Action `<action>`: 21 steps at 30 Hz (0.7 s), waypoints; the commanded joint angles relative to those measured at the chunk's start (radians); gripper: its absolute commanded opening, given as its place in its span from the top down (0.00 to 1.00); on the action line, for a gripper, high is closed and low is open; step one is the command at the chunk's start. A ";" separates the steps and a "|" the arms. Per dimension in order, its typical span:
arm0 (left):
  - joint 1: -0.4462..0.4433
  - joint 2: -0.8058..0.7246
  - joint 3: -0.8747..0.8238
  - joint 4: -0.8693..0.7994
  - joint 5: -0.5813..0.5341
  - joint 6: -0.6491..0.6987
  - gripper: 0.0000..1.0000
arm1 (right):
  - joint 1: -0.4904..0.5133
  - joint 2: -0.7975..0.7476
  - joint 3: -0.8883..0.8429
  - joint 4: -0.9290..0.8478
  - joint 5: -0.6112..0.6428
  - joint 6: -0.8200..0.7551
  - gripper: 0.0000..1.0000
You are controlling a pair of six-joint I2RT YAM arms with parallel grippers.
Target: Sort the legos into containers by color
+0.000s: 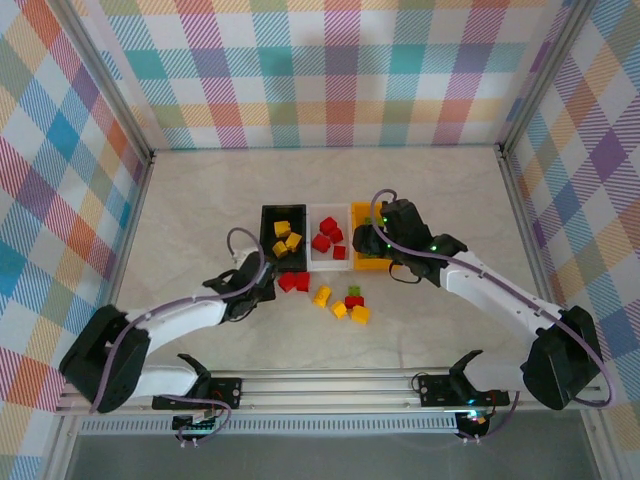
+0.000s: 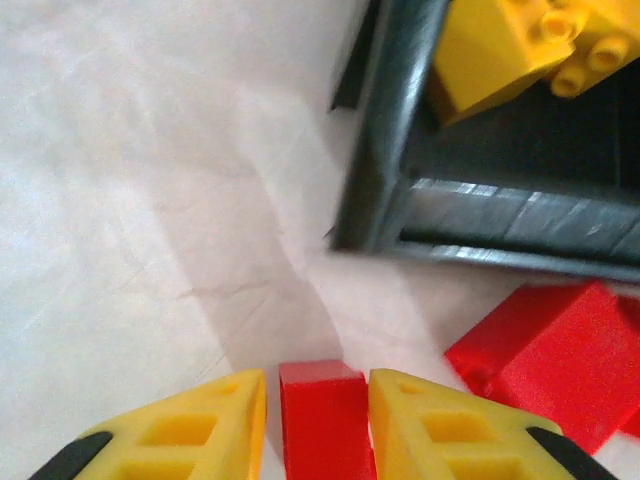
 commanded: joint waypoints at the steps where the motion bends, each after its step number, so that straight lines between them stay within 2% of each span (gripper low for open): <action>1: 0.010 -0.087 -0.026 -0.067 0.011 -0.020 0.64 | -0.001 -0.010 -0.022 0.028 -0.015 0.017 0.27; 6: 0.010 -0.090 -0.017 -0.035 0.052 -0.018 0.35 | -0.001 -0.006 -0.023 0.027 -0.018 0.021 0.27; 9: 0.008 -0.030 -0.013 -0.019 0.042 -0.022 0.30 | -0.001 -0.017 -0.031 0.022 -0.014 0.023 0.27; 15: 0.008 0.092 -0.003 0.018 0.016 -0.032 0.52 | -0.001 -0.047 -0.047 0.011 0.000 0.025 0.27; 21: 0.004 0.073 0.025 -0.006 0.011 -0.034 0.77 | -0.001 -0.072 -0.074 0.012 -0.008 0.032 0.27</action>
